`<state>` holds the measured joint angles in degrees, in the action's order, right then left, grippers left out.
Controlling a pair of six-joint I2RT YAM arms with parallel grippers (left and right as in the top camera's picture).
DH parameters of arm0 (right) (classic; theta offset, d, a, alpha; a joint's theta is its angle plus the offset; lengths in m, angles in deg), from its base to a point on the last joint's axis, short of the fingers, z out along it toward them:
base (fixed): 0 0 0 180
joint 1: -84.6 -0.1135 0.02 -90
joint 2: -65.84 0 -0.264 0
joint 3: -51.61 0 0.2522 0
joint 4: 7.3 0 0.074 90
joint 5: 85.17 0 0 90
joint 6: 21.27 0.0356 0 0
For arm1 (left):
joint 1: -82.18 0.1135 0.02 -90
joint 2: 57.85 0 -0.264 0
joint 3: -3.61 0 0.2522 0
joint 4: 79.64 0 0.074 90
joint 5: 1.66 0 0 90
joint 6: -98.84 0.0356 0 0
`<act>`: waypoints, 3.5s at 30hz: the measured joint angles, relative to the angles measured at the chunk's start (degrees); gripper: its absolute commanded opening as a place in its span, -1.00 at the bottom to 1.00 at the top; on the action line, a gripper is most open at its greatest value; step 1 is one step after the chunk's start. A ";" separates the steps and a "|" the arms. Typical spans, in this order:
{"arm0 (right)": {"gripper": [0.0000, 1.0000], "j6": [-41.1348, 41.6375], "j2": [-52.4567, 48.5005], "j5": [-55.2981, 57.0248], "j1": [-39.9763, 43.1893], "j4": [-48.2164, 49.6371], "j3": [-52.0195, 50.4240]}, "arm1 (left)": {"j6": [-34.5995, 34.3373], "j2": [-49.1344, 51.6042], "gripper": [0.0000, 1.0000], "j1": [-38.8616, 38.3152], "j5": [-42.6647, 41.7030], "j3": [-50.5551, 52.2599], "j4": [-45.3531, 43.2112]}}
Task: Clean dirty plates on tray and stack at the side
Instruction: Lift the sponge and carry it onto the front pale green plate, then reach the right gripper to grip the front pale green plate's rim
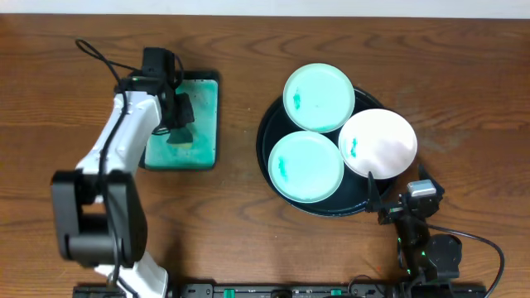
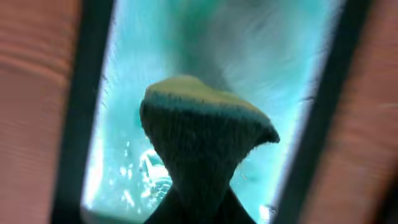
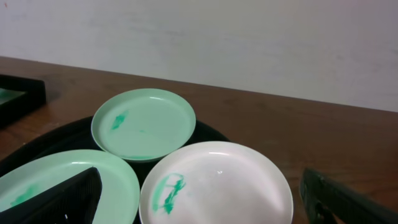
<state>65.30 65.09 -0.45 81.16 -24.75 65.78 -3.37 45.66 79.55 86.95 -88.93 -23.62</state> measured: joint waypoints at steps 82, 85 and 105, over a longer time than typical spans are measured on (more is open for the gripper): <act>0.99 1.42 -53.18 -20.52 0.00 -38.18 52.72 | -22.43 -0.11 0.47 -28.96 -10.73 1.86 -13.53; 0.60 1.31 -61.88 -28.74 0.00 -40.22 53.33 | -22.40 -0.11 0.47 -28.85 -10.73 1.86 -13.46; 0.08 8.15 -88.87 -23.41 -1.33 -36.63 53.35 | -22.25 -0.11 0.48 -28.87 -10.75 1.86 -12.90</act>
<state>73.46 -23.79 -23.86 79.82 -61.38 119.13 -25.62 45.55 50.67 76.20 -87.07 -36.52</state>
